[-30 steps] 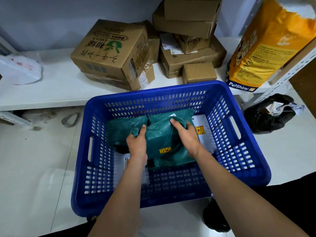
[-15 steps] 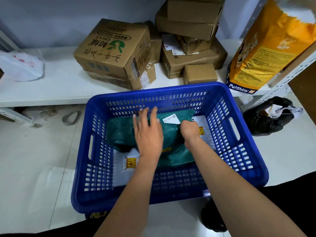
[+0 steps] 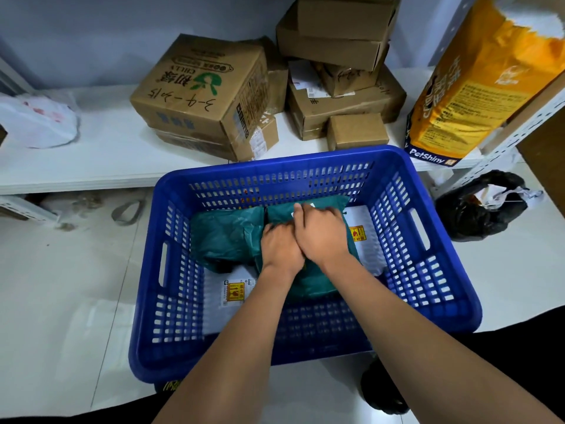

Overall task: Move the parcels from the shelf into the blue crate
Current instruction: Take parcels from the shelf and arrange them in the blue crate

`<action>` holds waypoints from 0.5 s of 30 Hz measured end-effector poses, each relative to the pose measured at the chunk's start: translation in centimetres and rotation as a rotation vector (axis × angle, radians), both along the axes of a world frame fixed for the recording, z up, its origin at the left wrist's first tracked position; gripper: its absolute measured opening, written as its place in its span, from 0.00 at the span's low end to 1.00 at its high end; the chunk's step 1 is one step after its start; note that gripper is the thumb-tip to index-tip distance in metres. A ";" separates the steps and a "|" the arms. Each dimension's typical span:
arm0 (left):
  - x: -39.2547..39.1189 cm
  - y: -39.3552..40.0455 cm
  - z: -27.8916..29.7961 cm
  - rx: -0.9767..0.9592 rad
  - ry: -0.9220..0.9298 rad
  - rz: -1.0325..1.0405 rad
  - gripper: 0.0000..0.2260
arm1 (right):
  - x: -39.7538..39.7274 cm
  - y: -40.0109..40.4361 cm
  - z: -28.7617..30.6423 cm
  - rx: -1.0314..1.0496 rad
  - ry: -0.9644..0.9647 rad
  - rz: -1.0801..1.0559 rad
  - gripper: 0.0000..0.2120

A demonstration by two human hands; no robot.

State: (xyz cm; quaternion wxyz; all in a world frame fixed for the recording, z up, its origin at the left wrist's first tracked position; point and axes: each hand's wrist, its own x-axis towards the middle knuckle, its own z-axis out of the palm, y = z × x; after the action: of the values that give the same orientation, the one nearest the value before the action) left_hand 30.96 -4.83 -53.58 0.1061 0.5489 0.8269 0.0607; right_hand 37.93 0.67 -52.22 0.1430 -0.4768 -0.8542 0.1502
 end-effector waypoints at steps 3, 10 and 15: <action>-1.2 0.0 -0.2 0.051 -0.064 0.087 0.22 | 0.3 0.9 -1.0 -0.193 -0.119 -0.084 0.27; -3.6 -2.5 -1.4 -0.018 -0.191 0.410 0.24 | 0.5 1.5 -1.8 -0.380 -0.138 -0.167 0.20; -3.3 -1.9 -1.1 0.201 -0.742 0.828 0.21 | -0.2 3.7 -1.8 -0.675 -0.101 -0.312 0.18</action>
State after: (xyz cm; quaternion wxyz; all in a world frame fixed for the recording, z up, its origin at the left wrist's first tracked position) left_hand 27.69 -6.73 -54.69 0.3042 0.1280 0.8708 0.3645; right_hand 37.77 4.40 -54.01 -0.0435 -0.6284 -0.6795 0.3760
